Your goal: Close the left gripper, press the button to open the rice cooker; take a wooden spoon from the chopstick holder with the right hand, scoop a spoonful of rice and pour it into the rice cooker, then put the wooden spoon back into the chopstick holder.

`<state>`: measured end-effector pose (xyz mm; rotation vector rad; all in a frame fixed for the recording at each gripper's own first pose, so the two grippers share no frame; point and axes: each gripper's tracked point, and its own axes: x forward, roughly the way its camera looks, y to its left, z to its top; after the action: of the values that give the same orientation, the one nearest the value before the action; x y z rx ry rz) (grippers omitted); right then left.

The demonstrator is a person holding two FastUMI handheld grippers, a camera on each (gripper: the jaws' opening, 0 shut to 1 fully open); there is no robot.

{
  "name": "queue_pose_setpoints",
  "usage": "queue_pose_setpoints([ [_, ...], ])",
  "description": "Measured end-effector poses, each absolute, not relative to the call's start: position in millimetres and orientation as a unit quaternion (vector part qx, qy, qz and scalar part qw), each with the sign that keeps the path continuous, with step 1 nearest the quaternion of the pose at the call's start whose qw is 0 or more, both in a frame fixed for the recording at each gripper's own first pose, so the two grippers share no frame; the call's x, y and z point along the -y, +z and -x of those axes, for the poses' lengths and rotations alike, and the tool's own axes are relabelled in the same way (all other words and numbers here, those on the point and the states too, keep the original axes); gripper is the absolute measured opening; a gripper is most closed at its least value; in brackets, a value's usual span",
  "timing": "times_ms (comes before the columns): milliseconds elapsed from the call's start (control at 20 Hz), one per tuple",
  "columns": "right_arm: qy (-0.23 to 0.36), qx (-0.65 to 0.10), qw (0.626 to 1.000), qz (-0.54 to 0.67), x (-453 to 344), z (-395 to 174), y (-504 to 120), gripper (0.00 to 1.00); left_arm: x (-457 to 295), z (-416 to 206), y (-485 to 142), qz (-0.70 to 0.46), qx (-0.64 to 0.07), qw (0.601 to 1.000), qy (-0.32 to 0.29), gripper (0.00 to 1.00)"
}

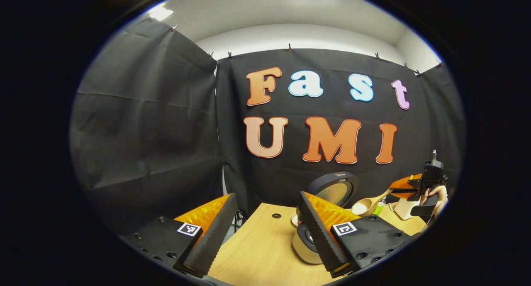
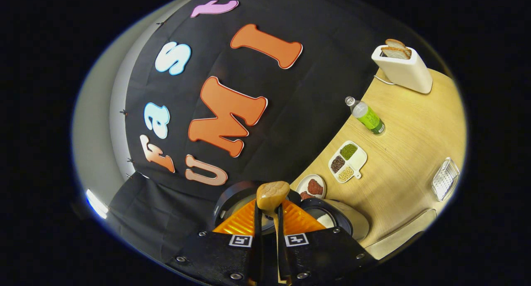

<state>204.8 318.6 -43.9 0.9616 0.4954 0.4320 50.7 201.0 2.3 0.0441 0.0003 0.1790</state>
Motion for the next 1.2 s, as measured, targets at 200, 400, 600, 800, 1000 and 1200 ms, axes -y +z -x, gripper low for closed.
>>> queue_pose_setpoints([
  [200, 0.209, -0.228, 0.85, -0.427, -325.0, -205.9, -43.1, 0.14, -192.9, -52.3, 1.1, -0.027, -0.003, 0.996, 0.081, 0.97],
  [400, 0.214, -0.214, 0.868, -0.394, -328.0, -204.4, -38.7, 0.14, -191.1, -55.4, -3.9, -0.028, -0.01, 0.997, 0.076, 0.98],
  [600, 0.219, -0.203, 0.881, -0.366, -332.5, -203.6, -32.8, 0.14, -193.0, -56.3, -5.9, -0.029, -0.014, 0.997, 0.076, 0.98],
  [800, 0.227, -0.193, 0.895, -0.332, -339.0, -200.9, -29.9, 0.14, -195.9, -57.2, -7.8, -0.033, -0.019, 0.996, 0.077, 0.98],
  [1000, 0.236, -0.185, 0.906, -0.299, -348.7, -198.5, -27.0, 0.14, -197.3, -61.0, -9.8, -0.034, -0.022, 0.996, 0.077, 0.97],
  [1200, 0.242, -0.171, 0.916, -0.272, -354.4, -197.4, -19.6, 0.14, -198.5, -64.0, -9.7, -0.031, -0.024, 0.996, 0.078, 0.97],
])
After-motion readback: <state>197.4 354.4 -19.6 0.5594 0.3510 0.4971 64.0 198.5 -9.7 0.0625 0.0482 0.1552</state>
